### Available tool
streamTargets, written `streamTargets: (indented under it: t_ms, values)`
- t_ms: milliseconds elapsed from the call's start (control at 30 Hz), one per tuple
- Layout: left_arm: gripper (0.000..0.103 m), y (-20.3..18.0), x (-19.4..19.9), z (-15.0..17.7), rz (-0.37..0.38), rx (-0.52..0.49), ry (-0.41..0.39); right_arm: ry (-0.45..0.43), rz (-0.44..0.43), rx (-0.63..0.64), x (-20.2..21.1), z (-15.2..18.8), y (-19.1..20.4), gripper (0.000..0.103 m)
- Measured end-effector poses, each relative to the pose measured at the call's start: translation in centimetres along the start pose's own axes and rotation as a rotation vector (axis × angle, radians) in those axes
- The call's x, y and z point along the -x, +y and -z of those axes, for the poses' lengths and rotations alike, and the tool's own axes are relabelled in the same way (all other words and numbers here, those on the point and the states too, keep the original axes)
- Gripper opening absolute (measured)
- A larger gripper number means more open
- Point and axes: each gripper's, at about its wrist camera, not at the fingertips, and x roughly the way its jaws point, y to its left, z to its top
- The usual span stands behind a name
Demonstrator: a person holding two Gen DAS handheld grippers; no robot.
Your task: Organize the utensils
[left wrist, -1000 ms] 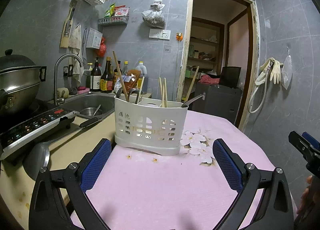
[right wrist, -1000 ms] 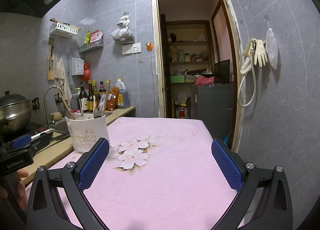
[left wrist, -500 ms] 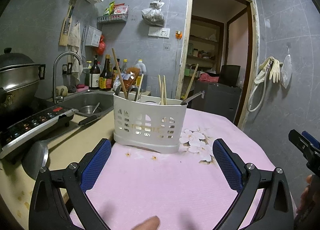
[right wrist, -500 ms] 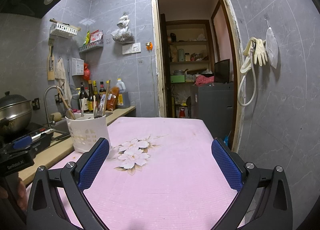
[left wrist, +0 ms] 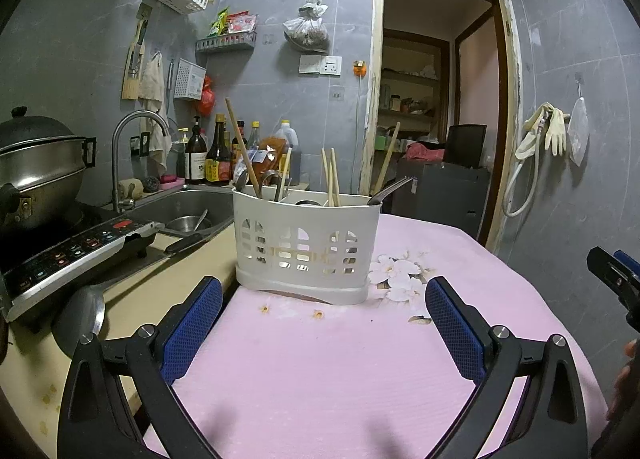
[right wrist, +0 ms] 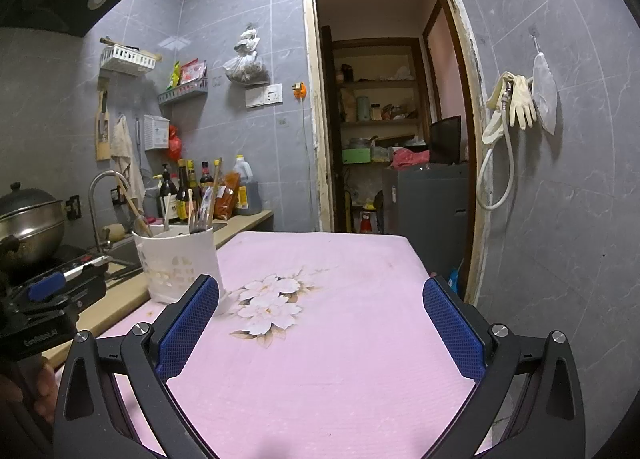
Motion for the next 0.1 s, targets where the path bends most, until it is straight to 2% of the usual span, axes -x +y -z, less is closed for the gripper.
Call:
streamTargets:
  t_ms: [100]
  values:
    - [0.1,0.02,-0.02,-0.01,0.002,0.002,-0.001,0.002,-0.001,0.002,-0.01,0.0,0.03,0.103]
